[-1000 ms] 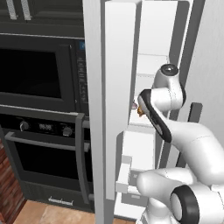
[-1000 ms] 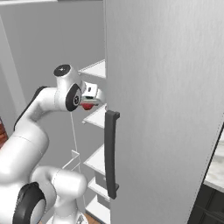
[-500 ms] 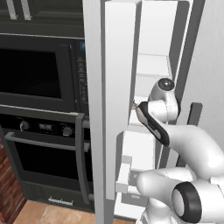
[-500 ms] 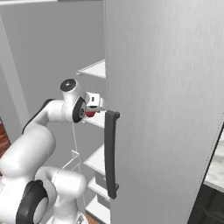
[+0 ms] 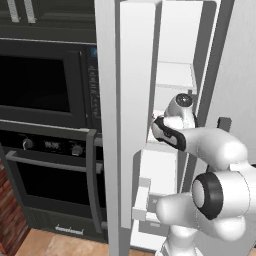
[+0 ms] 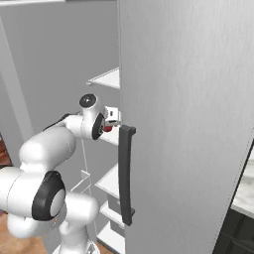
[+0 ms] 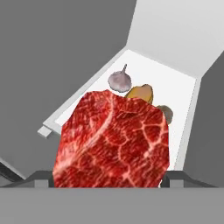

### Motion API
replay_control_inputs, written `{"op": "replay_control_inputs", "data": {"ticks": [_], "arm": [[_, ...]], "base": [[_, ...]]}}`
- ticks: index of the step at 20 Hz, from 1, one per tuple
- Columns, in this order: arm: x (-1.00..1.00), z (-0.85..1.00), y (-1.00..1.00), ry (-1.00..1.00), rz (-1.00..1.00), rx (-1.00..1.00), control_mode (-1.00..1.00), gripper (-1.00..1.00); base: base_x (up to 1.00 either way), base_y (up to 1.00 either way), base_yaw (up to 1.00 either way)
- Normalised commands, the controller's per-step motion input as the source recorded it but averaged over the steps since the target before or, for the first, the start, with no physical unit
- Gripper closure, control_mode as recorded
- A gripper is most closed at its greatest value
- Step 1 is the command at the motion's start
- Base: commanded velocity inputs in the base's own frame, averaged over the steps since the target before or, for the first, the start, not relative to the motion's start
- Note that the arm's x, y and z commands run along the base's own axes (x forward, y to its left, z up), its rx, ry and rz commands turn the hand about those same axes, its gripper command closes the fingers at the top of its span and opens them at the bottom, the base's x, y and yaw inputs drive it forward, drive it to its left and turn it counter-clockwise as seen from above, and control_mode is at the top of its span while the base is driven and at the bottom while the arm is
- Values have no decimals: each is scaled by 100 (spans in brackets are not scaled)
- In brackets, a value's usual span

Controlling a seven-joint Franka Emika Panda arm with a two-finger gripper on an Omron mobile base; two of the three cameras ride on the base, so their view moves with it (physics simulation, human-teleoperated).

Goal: Take the garlic and steak from the highest rack and move them to the second highest rack where the chicken drumstick and garlic are located, to maximize freezer space. Close the freezer door after rearranging.

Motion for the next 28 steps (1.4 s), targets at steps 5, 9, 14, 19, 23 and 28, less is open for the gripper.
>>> {"op": "replay_control_inputs", "data": {"ticks": [5, 9, 14, 19, 23, 28], "arm": [[57, -9, 0, 12, 1, 0, -100, 100], [59, -1, 0, 13, 0, 0, -100, 100], [48, -18, 0, 8, 1, 0, -100, 100], [48, -34, 0, 1, 0, 0, -100, 100], [46, -38, 0, 0, 0, 0, -100, 100], [50, -31, 0, 2, 1, 0, -100, 100]], "base": [[0, 0, 0], [0, 0, 0], [0, 0, 0], [0, 0, 0], [0, 0, 0], [0, 0, 0]]}}
